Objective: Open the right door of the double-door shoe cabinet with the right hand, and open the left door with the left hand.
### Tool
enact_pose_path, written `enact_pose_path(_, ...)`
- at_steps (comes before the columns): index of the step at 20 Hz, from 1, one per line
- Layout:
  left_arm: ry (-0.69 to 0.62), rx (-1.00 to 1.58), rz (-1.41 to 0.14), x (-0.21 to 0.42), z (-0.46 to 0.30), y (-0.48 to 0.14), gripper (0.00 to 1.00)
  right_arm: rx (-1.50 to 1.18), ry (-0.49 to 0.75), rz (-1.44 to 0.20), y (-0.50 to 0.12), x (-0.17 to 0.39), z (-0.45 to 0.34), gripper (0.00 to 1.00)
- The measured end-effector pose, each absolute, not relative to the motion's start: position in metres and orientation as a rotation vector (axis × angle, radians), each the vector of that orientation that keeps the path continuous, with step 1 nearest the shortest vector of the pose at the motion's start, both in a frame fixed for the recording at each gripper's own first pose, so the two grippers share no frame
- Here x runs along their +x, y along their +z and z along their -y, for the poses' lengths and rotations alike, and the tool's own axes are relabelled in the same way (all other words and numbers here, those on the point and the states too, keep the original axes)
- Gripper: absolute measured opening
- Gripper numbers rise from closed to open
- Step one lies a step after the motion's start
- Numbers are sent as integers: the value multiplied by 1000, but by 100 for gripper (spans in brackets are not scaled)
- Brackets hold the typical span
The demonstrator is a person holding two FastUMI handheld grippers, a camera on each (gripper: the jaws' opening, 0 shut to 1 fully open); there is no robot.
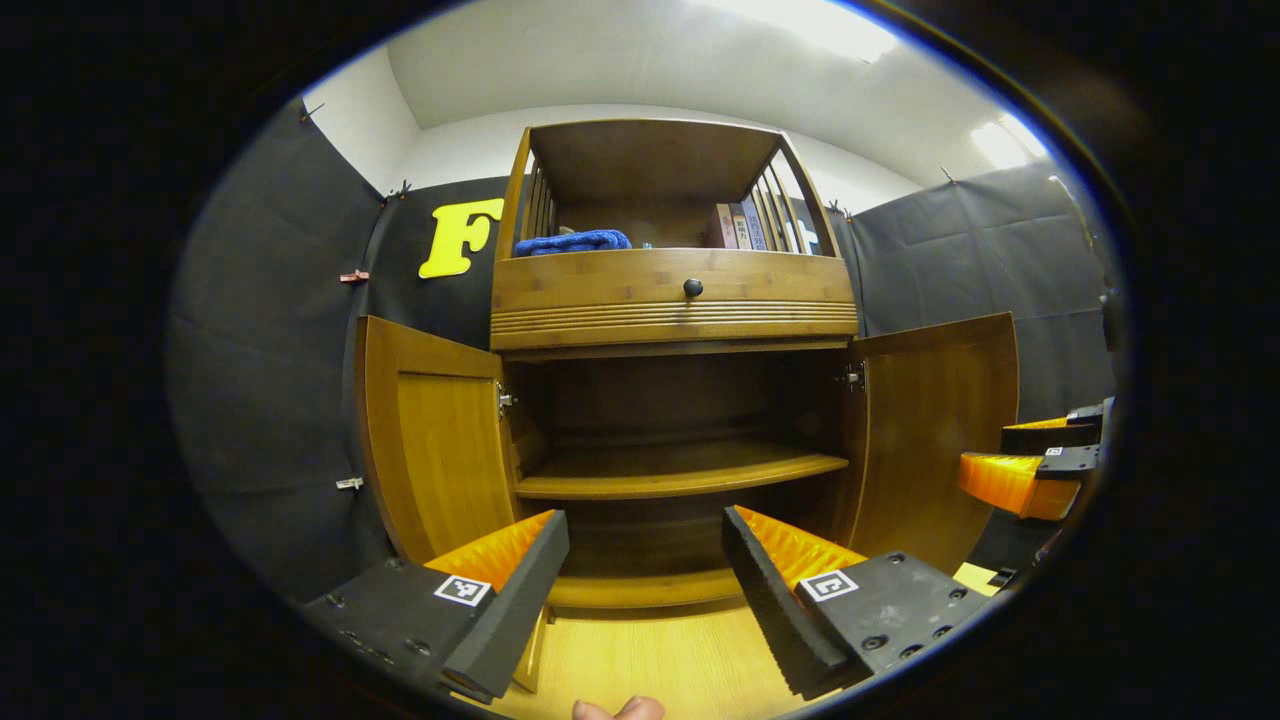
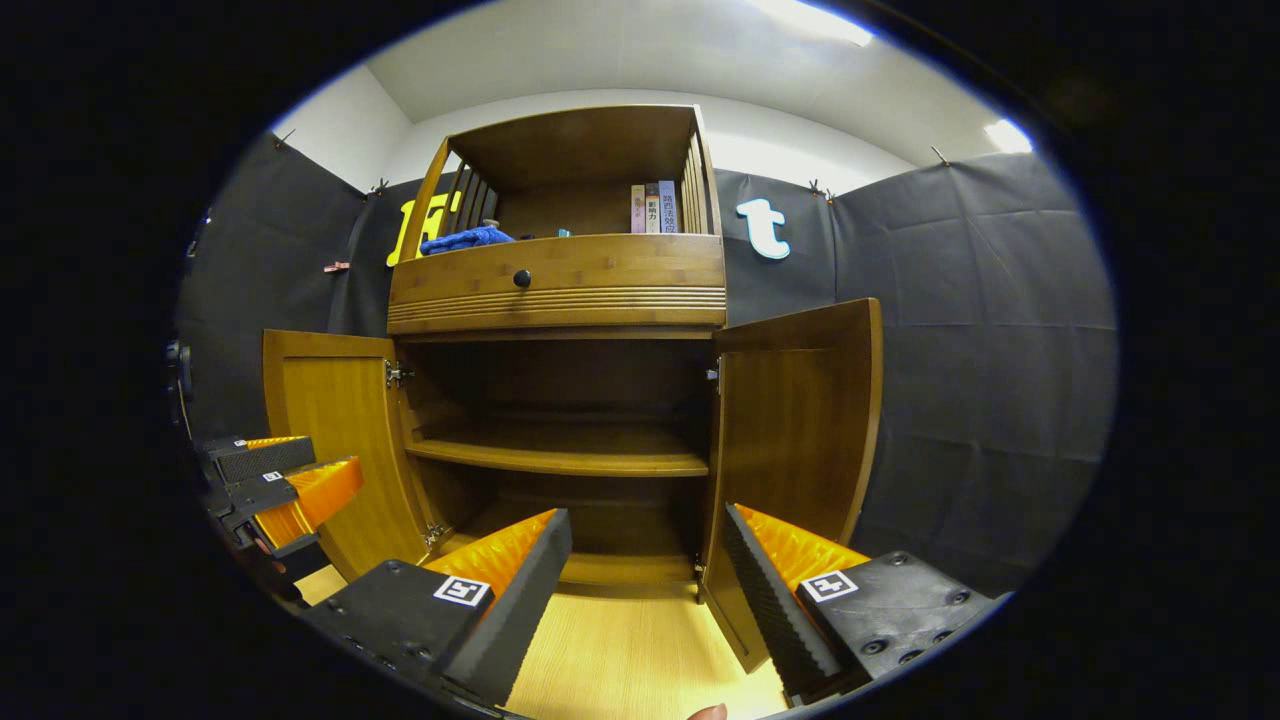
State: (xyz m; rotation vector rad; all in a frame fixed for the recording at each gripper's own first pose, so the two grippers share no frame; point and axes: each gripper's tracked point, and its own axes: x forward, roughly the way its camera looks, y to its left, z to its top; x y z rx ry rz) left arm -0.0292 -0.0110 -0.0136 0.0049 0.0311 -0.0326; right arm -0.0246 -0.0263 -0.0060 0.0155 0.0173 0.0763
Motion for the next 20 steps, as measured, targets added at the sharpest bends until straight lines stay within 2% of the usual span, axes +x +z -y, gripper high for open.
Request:
enact_pose_path(2,-34,11,-29,-29,11,-13,93,14,73,-15,-6,-26,27,100)
enact_pose_path(3,-33,12,-31,-29,11,-14,100,15,73,-17,-6,-26,27,100)
enact_pose_path(5,-36,11,-31,-29,12,-14,96,15,73,-16,-6,-27,27,96)
enact_pose_path(6,-40,11,-33,-30,13,-14,100,14,71,-16,-6,-28,27,96)
enact_pose_path(8,-45,9,-30,-30,14,-13,93,13,71,-16,-6,-28,27,96)
enact_pose_path(9,-47,8,-28,-30,14,-13,96,12,71,-17,-6,-28,27,96)
enact_pose_path(12,-51,6,-28,-30,16,-12,96,12,68,-18,-6,-28,27,96)
enact_pose_path(13,-52,6,-27,-30,16,-12,93,12,69,-17,-6,-29,28,100)
enact_pose_path(15,-53,11,-24,-30,16,-12,96,12,67,-13,-5,-29,28,96)
enact_pose_path(17,-55,15,-21,-30,17,-11,93,12,65,-14,-5,-29,30,96)
enact_pose_path(19,-58,16,-20,-30,18,-10,93,14,63,-15,-5,-28,30,96)
enact_pose_path(20,-58,16,-20,-31,18,-10,96,13,64,-15,-5,-29,30,100)
